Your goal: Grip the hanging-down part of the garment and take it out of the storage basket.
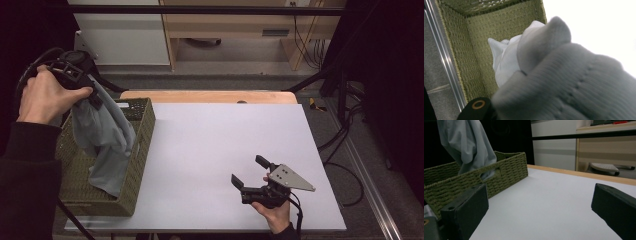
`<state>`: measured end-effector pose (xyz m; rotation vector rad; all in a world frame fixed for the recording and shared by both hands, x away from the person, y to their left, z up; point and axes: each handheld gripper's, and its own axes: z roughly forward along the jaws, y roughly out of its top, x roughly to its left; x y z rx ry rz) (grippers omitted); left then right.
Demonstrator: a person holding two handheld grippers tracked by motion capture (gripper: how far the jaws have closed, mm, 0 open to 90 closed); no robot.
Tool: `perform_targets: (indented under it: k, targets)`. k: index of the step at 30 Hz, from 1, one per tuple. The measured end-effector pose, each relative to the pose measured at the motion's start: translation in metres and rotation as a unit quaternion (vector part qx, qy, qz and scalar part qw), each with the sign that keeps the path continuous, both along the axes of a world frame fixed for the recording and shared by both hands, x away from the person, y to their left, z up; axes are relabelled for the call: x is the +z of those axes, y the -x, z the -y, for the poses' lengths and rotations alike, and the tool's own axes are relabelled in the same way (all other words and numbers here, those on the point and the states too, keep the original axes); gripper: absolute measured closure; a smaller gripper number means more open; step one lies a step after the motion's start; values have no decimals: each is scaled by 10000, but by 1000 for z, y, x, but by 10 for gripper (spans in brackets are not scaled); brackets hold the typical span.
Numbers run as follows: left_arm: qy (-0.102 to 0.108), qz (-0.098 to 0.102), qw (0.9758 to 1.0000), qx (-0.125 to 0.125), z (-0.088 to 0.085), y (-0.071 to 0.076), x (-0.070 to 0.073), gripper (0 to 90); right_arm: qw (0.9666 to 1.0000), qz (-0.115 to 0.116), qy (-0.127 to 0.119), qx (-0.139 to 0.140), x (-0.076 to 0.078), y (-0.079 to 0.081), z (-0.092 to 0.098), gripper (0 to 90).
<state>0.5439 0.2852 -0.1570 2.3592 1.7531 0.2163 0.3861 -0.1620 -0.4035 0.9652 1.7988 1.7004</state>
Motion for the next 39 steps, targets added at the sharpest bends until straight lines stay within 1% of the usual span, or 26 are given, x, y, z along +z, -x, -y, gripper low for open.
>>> perform_targets:
  k: [1, 3, 4, 5, 6, 7, 8, 9, 12, 13, 15, 16, 17, 18, 21, 22, 23, 24, 25, 26, 27, 28, 29, 32, 33, 39]
  targets:
    - [0, 0, 10000, 0, 0, 0, 0, 759, 10000, -4, -12, 40, 2, -2, -3, 14]
    - [-22, 43, 10000, -16, 1, 1, 6, 759, 10000, 8, -37, 75, 6, -6, -9, 15]
    - [-22, 43, 10000, -16, 1, 1, 6, 759, 10000, 8, -37, 75, 6, -6, -9, 15]
    - [-28, 62, 10000, -20, 2, 2, 8, 759, 9999, 3, -13, 108, 8, -8, -11, 16]
    - [-31, 70, 10000, -28, 2, 2, 10, 760, 9999, 23, -59, 160, 11, -13, -17, 18]
    - [-36, 82, 9999, -66, 3, 3, 14, 760, 9998, 12, -51, 190, 12, -15, -20, 18]
    - [-36, 82, 9999, -66, 3, 3, 14, 760, 9998, 12, -51, 190, 12, -15, -20, 18]
    - [-33, 105, 9999, -65, 4, 4, 17, 760, 9997, -21, -79, 236, 15, -19, -27, 19]
    - [-26, 138, 9999, -71, 4, 5, 21, 760, 9996, -7, -66, 281, 16, -23, -32, 21]
    - [-25, 155, 9999, -73, 4, 6, 24, 760, 9994, -1, -68, 349, 19, -28, -38, 21]
    - [-35, 184, 9998, -77, 4, 7, 27, 760, 9993, -32, -106, 367, 21, -29, -41, 22]
    - [-32, 195, 9998, -84, 4, 8, 28, 760, 9992, 17, -54, 402, 22, -31, -44, 22]
    - [-51, 220, 9997, -79, 4, 9, 32, 760, 9989, 21, -127, 458, 26, -35, -51, 23]
    - [-55, 201, 9997, -85, 4, 9, 34, 760, 9987, 18, -102, 496, 27, -36, -53, 23]
    - [-71, 248, 9996, -91, 4, 10, 37, 760, 9984, 15, -125, 553, 30, -39, -60, 25]
    - [-69, 253, 9996, -102, 5, 10, 39, 761, 9980, 1, -163, 607, 31, -41, -64, 26]
    - [-80, 288, 9995, -110, 6, 11, 43, 761, 9975, -19, -195, 681, 33, -44, -72, 27]
    - [-80, 288, 9995, -110, 6, 11, 43, 761, 9975, -19, -195, 681, 33, -44, -72, 27]
    - [-51, 315, 9994, -125, 7, 12, 47, 760, 9968, -25, -153, 790, 34, -46, -80, 28]
    - [-51, 315, 9994, -125, 7, 12, 47, 760, 9968, -25, -153, 790, 34, -46, -80, 28]
    - [-48, 338, 9993, -132, 9, 13, 49, 760, 9960, -36, -157, 877, 35, -49, -88, 29]
    - [-51, 353, 9993, -139, 9, 13, 50, 760, 9960, -36, -157, 877, 35, -49, -88, 29]
    - [-39, 347, 9993, -167, 10, 14, 53, 761, 9955, -84, -165, 934, 36, -51, -95, 32]
    - [-39, 358, 9992, -171, 11, 14, 54, 760, 9950, -70, -189, 976, 36, -55, -101, 34]
    - [-59, 344, 9993, -162, 11, 14, 54, 760, 9947, -103, -177, 1009, 37, -58, -107, 35]
    - [-69, 343, 9993, -166, 10, 13, 55, 760, 9933, -83, -123, 1143, 41, -68, -126, 41]
